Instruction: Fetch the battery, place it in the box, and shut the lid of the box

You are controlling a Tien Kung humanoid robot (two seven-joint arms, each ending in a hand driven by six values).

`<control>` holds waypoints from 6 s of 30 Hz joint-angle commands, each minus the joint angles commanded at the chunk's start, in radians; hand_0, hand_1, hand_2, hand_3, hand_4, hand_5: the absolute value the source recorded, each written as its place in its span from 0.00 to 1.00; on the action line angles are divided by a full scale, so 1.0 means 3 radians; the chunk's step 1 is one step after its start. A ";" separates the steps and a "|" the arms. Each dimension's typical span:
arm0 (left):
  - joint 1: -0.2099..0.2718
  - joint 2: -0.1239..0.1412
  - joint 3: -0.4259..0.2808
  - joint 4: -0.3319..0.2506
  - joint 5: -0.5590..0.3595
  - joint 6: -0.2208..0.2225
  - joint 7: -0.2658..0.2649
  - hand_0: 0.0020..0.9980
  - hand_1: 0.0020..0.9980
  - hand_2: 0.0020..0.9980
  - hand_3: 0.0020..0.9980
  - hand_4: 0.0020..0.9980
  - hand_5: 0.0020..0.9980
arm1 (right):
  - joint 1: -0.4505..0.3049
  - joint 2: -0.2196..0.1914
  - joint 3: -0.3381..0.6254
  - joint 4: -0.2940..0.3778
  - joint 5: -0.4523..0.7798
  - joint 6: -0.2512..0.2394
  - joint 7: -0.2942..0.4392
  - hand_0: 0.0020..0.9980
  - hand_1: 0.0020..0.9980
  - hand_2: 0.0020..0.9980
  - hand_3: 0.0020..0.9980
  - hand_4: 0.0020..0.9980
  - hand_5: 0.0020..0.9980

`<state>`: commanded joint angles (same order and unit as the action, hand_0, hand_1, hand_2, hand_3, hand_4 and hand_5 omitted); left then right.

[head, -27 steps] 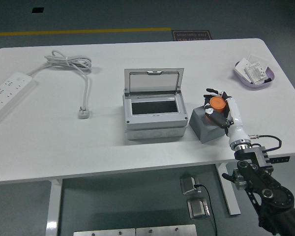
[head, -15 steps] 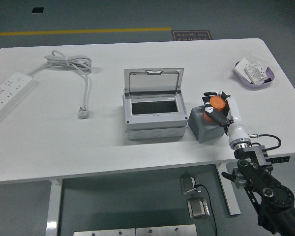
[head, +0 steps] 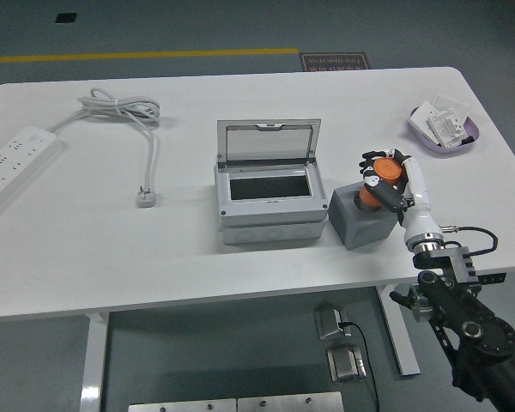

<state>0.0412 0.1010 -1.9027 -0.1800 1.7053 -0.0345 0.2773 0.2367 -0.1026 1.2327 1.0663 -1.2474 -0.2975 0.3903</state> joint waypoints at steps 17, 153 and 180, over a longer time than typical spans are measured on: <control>0.0004 0.0004 -0.0024 0.0000 0.0020 0.0032 -0.0001 0.69 0.69 0.66 0.72 0.67 0.33 | 0.0370 -0.0113 -0.0245 0.0546 -0.1485 -0.0081 -0.0844 0.36 0.24 0.27 0.25 0.00 0.00; -0.0058 0.0060 -0.0073 0.0000 0.0096 0.0034 0.0017 0.69 0.69 0.66 0.72 0.63 0.36 | 0.1856 -0.0254 -0.1284 -0.0043 -0.1866 0.0667 -0.1482 0.51 0.45 0.53 0.53 0.93 0.52; -0.0102 0.0093 -0.0064 0.0000 0.0118 0.0027 0.0023 0.69 0.69 0.66 0.72 0.64 0.35 | 0.2125 -0.0075 -0.1596 -0.0783 -0.1747 0.0723 -0.1432 0.53 0.44 0.53 0.52 0.91 0.53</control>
<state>0.0107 0.1289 -1.9218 -0.1800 1.7405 -0.0265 0.2841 0.8743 -0.1252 0.7539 0.8314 -1.7716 -0.0806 -0.0394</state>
